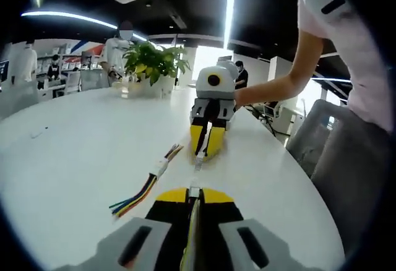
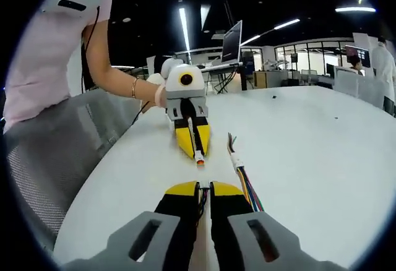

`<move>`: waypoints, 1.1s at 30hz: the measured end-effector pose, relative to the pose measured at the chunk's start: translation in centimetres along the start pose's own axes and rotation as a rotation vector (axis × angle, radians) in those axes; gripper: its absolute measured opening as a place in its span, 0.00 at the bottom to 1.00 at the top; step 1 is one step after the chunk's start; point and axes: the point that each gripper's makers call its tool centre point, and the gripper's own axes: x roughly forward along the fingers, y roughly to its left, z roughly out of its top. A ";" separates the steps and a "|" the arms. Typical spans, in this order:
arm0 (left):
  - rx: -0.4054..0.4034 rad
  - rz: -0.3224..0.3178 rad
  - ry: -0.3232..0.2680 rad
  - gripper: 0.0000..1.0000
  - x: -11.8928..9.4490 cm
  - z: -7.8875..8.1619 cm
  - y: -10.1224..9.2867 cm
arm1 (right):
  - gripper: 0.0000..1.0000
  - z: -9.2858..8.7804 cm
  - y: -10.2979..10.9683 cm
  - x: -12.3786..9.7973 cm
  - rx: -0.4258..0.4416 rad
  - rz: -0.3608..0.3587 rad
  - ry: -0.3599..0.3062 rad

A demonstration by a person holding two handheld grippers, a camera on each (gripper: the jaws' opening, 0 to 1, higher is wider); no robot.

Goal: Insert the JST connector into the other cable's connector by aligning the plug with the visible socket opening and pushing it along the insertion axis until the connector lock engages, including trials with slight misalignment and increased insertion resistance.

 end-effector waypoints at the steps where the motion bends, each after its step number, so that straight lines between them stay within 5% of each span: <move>1: 0.006 -0.005 0.003 0.00 0.1 0.1 0.0 | 0.03 0.1 0.1 0.2 -0.005 0.003 0.003; 33: 0.016 -0.077 0.025 0.00 1.4 0.7 -0.4 | 0.03 0.6 0.8 2.0 -0.085 0.079 0.078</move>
